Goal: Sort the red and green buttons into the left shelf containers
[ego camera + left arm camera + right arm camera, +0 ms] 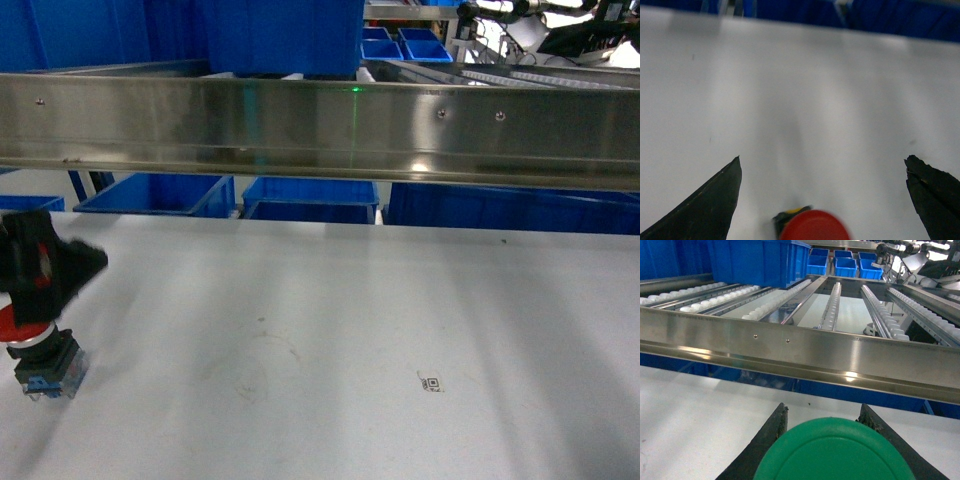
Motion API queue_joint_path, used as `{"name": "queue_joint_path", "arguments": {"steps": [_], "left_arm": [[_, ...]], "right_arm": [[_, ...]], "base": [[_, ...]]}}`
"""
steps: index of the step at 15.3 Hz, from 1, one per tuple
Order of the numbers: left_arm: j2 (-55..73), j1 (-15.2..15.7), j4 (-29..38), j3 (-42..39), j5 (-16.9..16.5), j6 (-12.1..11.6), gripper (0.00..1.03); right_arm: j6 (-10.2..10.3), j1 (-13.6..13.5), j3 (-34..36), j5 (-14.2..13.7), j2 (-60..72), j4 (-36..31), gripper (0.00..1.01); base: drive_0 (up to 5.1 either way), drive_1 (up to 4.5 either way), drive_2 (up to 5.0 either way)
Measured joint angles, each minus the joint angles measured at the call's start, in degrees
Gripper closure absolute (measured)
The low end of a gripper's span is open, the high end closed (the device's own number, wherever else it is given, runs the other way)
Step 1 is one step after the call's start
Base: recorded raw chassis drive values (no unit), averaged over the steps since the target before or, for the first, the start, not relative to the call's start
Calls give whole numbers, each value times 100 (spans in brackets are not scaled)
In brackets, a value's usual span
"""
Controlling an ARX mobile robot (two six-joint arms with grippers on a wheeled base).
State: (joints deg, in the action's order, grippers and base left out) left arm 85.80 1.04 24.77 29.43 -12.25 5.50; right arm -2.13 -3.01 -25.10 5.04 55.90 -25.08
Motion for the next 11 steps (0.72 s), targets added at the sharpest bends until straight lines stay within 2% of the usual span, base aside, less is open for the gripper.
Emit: {"name": "queue_joint_path", "arguments": {"steps": [3, 5, 8, 11], "left_arm": [[772, 131, 330, -7, 264, -505, 5], [1064, 7, 540, 87, 245, -715, 5], [1574, -164, 671, 181, 214, -800, 5], [1615, -203, 699, 210, 273, -872, 7]], "right_arm": [[0, 0, 0, -2, -50, -9, 64], [2, 0, 0, 0, -50, -15, 64], [2, 0, 0, 0, -50, -9, 65], [2, 0, 0, 0, -50, -11, 65]], "base": [[0, 0, 0], [0, 0, 0], [0, 0, 0], [0, 0, 0]]}}
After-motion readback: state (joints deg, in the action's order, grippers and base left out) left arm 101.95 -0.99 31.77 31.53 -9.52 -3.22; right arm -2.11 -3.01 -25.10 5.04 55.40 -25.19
